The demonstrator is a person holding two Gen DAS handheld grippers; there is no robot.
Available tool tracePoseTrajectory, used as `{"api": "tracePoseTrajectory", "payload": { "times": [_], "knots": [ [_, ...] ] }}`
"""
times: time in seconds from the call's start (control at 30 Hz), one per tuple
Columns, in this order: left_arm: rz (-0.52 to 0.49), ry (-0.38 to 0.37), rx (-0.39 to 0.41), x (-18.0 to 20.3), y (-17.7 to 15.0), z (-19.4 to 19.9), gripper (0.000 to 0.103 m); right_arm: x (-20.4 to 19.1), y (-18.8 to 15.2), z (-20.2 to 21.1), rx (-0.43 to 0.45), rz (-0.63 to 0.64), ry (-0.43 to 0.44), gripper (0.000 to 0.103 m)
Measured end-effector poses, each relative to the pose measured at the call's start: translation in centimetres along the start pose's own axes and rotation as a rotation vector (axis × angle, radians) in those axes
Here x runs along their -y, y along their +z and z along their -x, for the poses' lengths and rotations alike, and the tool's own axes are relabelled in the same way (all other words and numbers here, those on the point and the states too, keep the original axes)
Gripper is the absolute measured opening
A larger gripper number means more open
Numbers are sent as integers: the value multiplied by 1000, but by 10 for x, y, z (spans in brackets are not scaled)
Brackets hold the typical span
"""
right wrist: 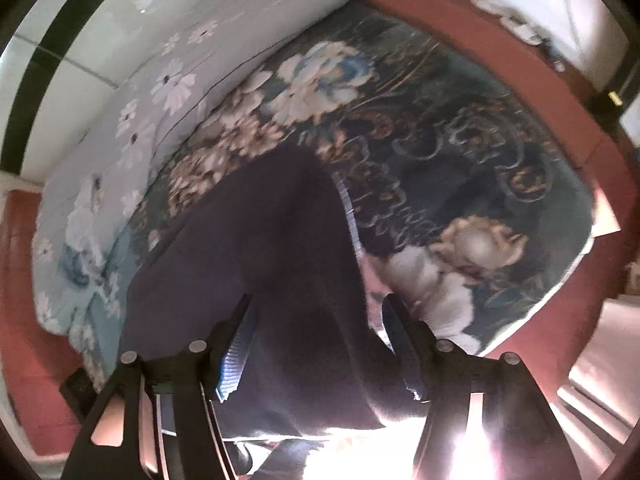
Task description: Fold clothes
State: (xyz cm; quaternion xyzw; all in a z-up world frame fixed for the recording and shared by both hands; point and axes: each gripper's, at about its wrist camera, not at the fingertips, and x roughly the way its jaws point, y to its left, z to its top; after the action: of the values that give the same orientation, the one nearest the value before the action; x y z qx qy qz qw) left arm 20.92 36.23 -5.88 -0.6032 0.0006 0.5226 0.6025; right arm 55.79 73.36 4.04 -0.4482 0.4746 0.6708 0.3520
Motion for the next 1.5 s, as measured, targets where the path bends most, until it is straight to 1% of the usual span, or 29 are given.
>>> {"api": "tracePoseTrajectory", "payload": {
  "times": [0.1,0.13,0.17,0.23,0.3,0.37,0.43,0.5,0.6,0.67,0.7,0.77,0.87,0.93,0.97,1.0,1.03,1.1,1.17,1.33,1.5],
  "knots": [
    [0,32,16,-4,1,8,66,14,5,15,61,-81,-116,65],
    [-2,49,35,-4,3,13,66,18,4,22,90,-119,-131,65],
    [-4,69,59,-3,5,18,66,19,5,26,109,-131,-129,65],
    [-8,100,113,-4,12,30,66,5,1,40,183,-103,-118,65],
    [-36,131,161,3,21,40,66,-11,-4,51,246,-66,-95,65],
    [-74,153,203,14,30,49,66,-36,-13,52,265,-3,-50,65],
    [-128,152,232,34,37,52,66,-68,-26,44,255,97,-48,65],
    [-196,126,222,60,39,42,66,-94,-39,27,219,177,-75,65],
    [-282,119,173,86,34,21,66,-124,-53,-1,164,275,-117,65],
    [-337,143,141,96,28,7,66,-117,-55,-7,157,270,-141,65],
    [-347,154,122,95,25,-1,66,-113,-57,-10,154,267,-153,65],
    [-344,168,75,88,19,-16,66,-106,-59,-16,147,262,-176,65],
    [-324,184,47,78,16,-26,66,-96,-62,-26,137,253,-211,65],
    [-304,190,33,71,17,-32,66,-88,-62,-32,137,217,-193,65],
    [-305,189,27,70,15,-33,66,-89,-61,-37,136,218,-201,65],
    [-309,187,21,70,13,-35,66,-90,-62,-42,131,226,-212,68],
    [-311,191,15,70,12,-37,67,-92,-63,-46,128,237,-221,73],
    [-313,202,1,70,12,-42,67,-95,-64,-54,121,249,-244,74],
    [-312,199,9,71,11,-36,67,-97,-62,-56,120,248,-257,74],
    [-311,186,33,75,9,-20,67,-106,-69,-31,165,208,-218,74],
    [-306,189,46,75,2,-6,67,-128,-105,-13,237,189,-149,74]
  ]
}}
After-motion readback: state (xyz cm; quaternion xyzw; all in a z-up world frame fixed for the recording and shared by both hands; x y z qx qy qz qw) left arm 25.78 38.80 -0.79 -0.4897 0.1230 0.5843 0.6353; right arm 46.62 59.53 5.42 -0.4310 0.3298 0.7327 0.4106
